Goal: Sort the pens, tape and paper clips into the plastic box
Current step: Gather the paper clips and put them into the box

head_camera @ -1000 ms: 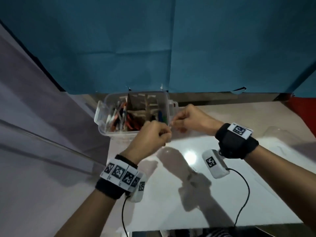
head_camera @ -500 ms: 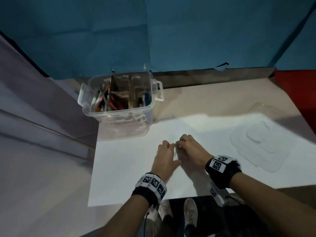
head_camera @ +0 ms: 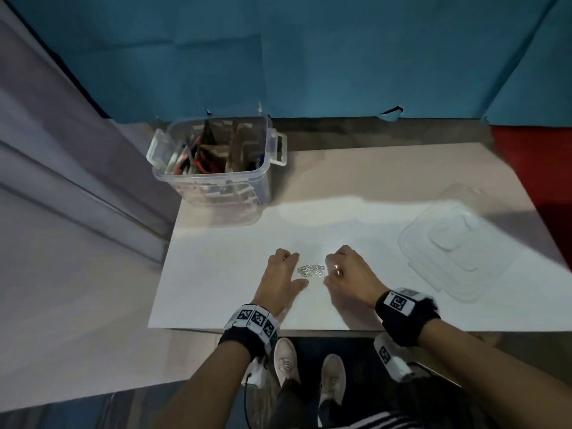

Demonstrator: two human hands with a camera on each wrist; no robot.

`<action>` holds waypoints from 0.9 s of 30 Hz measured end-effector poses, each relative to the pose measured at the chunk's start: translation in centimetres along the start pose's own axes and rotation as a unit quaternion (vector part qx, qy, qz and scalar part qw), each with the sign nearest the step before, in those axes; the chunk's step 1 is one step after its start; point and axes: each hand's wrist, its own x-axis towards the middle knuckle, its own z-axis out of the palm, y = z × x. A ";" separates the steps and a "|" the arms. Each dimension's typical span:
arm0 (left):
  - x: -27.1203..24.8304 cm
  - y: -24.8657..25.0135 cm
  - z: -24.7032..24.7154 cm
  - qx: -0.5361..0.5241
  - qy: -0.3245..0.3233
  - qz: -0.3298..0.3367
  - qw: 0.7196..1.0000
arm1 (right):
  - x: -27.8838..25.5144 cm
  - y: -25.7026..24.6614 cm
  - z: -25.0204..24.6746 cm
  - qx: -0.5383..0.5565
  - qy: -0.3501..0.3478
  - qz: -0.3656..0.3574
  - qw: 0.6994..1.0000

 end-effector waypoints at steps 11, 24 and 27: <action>-0.1 3.0 0.8 0.040 0.034 -0.054 0.997 | 1.7 -2.7 3.4 -0.078 0.052 -0.035 0.995; 0.9 4.0 0.3 0.181 -0.031 -0.040 0.982 | 2.4 -2.7 1.6 -0.078 -0.008 -0.002 0.997; 2.4 2.7 -0.8 0.079 0.024 -0.073 0.994 | 3.5 -2.1 -0.3 0.028 0.014 0.070 0.997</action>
